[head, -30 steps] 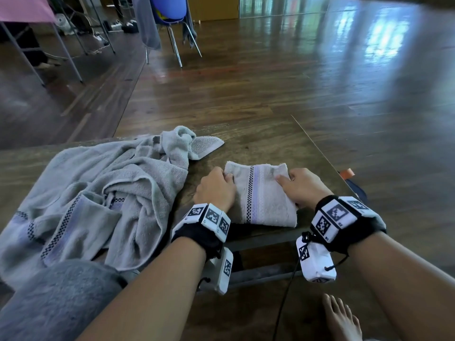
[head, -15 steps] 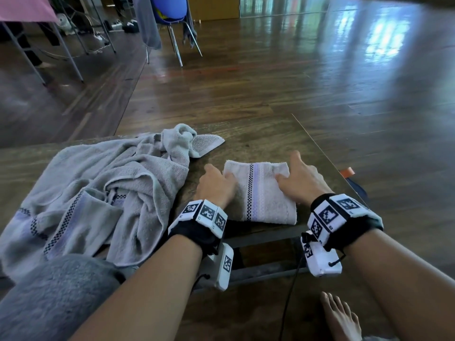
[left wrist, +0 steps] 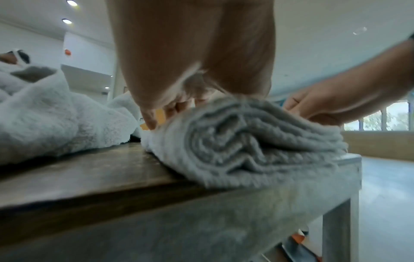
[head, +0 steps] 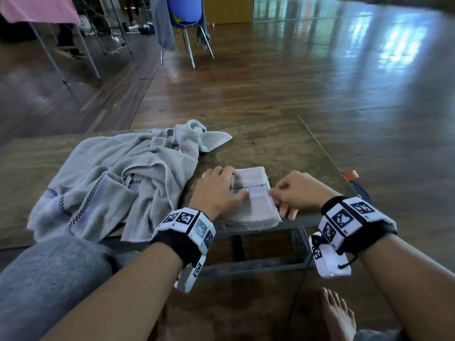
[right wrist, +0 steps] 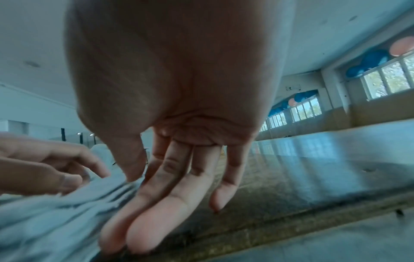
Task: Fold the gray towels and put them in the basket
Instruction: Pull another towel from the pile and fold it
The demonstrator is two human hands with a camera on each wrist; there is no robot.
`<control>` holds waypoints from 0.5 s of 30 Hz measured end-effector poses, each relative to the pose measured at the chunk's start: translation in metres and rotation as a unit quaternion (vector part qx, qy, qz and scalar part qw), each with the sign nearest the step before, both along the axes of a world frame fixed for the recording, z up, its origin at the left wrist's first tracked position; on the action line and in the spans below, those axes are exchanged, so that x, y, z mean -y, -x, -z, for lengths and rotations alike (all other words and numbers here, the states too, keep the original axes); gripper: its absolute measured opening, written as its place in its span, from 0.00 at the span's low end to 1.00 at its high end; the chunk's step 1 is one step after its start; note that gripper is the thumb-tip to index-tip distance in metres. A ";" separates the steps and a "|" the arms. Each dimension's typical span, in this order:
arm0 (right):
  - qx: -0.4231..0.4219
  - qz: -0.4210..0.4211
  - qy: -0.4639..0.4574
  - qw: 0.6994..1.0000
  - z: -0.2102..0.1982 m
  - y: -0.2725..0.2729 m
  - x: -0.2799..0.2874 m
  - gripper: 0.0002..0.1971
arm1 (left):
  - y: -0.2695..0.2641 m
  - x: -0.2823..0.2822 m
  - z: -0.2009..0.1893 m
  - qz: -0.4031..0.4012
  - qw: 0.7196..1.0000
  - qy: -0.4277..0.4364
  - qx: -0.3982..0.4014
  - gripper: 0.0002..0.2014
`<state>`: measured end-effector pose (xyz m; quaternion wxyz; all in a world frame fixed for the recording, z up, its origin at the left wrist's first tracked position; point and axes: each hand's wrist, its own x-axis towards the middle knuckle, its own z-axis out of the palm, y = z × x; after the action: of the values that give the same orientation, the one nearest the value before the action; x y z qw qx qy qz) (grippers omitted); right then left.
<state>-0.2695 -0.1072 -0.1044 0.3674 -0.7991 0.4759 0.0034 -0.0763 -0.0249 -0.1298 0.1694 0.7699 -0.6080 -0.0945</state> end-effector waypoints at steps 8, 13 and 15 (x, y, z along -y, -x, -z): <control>0.058 0.030 0.113 0.992 0.007 0.010 -0.006 0.04 | 0.015 -0.023 0.011 0.103 0.994 -0.004 0.035 0.35; 0.076 -0.019 0.114 0.990 0.014 0.013 -0.010 0.11 | 0.022 -0.028 0.017 0.153 0.986 -0.006 0.064 0.44; 0.073 -0.026 0.106 0.991 0.016 0.012 -0.010 0.14 | 0.023 -0.029 0.014 0.166 0.984 -0.005 0.062 0.40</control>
<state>-0.2818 -0.0973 -0.1199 0.3144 -0.8439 0.4240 -0.0961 -0.0993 0.0039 -0.1443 0.1096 0.6636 -0.7361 -0.0769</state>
